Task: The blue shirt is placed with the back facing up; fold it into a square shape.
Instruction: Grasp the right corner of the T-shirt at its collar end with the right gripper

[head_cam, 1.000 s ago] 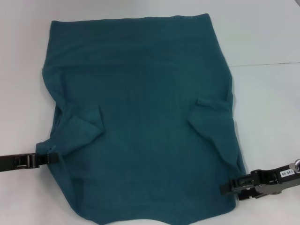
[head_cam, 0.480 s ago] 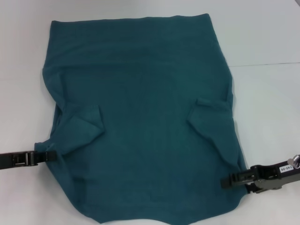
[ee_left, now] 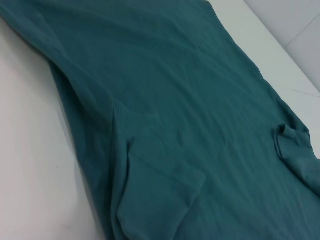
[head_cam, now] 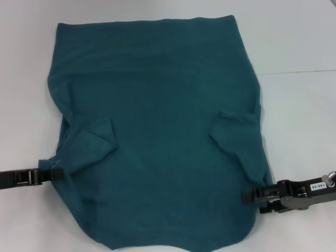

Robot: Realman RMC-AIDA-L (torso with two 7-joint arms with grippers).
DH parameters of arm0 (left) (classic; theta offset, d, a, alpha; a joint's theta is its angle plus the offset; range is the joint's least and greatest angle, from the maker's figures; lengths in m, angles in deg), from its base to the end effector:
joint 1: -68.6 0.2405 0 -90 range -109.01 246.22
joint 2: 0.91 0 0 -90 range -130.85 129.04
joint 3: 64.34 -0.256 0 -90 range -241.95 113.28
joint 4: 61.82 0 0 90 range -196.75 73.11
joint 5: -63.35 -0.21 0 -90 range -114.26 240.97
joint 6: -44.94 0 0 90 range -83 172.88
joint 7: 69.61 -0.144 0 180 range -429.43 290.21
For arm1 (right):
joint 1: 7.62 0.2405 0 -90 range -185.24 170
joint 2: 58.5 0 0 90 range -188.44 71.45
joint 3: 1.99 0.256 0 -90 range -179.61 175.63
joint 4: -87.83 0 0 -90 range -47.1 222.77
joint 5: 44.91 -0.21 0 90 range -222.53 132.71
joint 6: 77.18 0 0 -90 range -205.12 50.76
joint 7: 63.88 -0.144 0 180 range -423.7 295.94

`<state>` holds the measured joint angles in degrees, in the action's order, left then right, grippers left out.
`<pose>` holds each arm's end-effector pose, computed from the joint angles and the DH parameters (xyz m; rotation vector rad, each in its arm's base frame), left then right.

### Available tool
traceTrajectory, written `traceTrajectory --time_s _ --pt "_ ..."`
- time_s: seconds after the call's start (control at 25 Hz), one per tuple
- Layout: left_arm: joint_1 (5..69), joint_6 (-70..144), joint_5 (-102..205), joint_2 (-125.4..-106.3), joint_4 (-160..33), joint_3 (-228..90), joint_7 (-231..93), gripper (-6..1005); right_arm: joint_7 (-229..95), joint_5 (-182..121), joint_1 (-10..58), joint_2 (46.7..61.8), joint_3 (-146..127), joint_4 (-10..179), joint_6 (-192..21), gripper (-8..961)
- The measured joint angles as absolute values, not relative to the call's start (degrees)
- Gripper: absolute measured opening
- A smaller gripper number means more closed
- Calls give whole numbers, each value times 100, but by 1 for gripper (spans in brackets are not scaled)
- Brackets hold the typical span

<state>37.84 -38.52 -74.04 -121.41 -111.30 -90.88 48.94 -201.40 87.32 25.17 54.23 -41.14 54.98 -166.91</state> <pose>-0.3113 0.3400 0.0379 -2.2783 -1.4737 -0.4173 0.3068 0.3208 0.0144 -2.2798 2.0637 0.3334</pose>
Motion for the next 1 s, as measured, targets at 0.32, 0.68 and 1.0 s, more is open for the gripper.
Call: traceTrajectory --time_s 0.32,0.68,1.0 --pt "3784 -3847 -7400 -12141 -11130 -9098 4884 85 -20104 8569 2325 5489 -4099 5607 -16636 926" --pt "3785 -3846 -7400 -12159 -11130 -9095 4827 85 -20076 8563 2197 5482 -4028 5718 -16575 926" --pt "3785 -3853 -7401 -12158 -11130 -9088 4824 85 -20085 8553 2114 5389 -3744 5670 -16563 925"
